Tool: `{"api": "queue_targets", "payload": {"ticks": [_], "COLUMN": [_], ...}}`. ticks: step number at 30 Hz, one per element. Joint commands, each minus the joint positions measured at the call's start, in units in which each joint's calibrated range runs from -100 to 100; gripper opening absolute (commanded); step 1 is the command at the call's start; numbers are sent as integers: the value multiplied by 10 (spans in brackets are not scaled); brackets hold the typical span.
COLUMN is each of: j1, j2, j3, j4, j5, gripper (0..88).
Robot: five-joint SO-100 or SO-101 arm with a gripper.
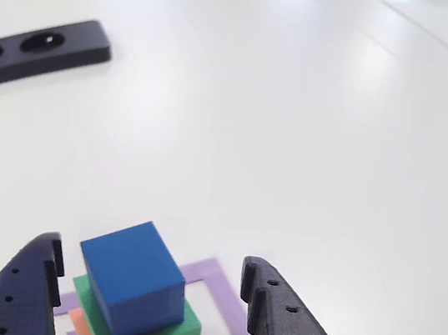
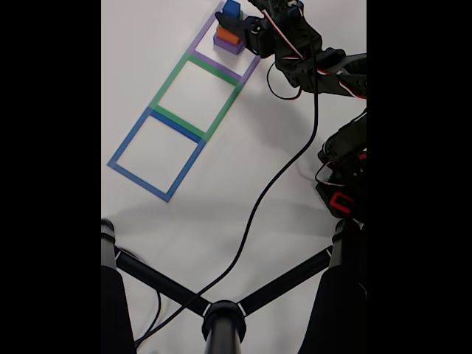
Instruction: Tower of hanoi
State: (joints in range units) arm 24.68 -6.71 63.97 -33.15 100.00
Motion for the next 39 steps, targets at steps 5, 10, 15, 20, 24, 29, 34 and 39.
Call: {"api": "queue_targets", "payload": {"ticks": [5, 10, 15, 20, 24, 29, 34, 39], "j1": [-18, -21, -21, -23, -25, -29, -30, -29], "j2": [-8, -4, 8, 10, 10, 10, 10, 9], "j3": [-18, -18, -17, -15, -16, -15, -15, -14], "j4": [-15, -15, -19, -23, -24, -30, -32, -32], "j5": [0, 0, 0, 0, 0, 0, 0, 0], "gripper": [172, 164, 155, 146, 138, 111, 86, 57]}}
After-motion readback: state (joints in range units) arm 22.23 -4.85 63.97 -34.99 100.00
